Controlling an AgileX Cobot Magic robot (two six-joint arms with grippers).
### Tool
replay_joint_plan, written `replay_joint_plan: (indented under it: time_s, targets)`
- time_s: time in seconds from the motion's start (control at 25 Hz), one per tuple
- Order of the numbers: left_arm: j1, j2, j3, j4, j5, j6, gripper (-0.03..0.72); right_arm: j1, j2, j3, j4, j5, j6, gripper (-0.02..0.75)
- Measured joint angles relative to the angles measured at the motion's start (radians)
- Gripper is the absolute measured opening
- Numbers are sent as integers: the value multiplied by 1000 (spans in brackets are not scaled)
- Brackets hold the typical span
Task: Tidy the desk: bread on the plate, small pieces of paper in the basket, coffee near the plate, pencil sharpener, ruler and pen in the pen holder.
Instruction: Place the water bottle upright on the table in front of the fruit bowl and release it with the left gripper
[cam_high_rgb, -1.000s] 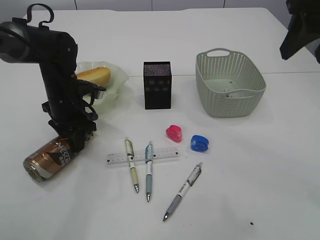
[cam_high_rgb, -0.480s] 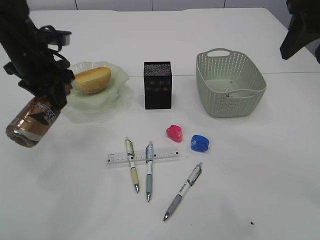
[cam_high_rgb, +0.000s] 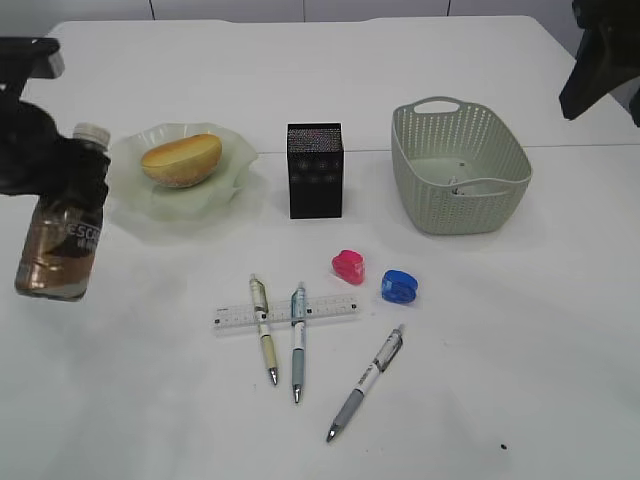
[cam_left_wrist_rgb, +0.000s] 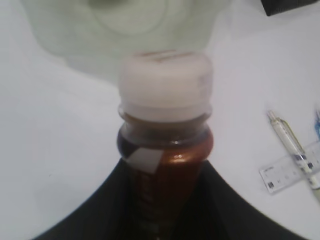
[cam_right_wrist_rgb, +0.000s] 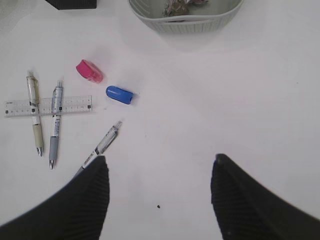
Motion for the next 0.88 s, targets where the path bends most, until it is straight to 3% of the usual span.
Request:
replay_joint_plan:
  time_s: [0.16,0.32,0.48,0.88]
  targets:
    - [1,-82,296,-41,-448,-2,238,0,0,0,0,0,-7,501]
    - [1,-83,465,-54,-842,-2,238,0,0,0,0,0,-28,501]
    - [2,-20,533,-58,-1178,-24,237,0,0,0,0,0,-35,501]
    - [2,233,539,27,-1605,-190,237,0,0,0,-4,0,-97,501]
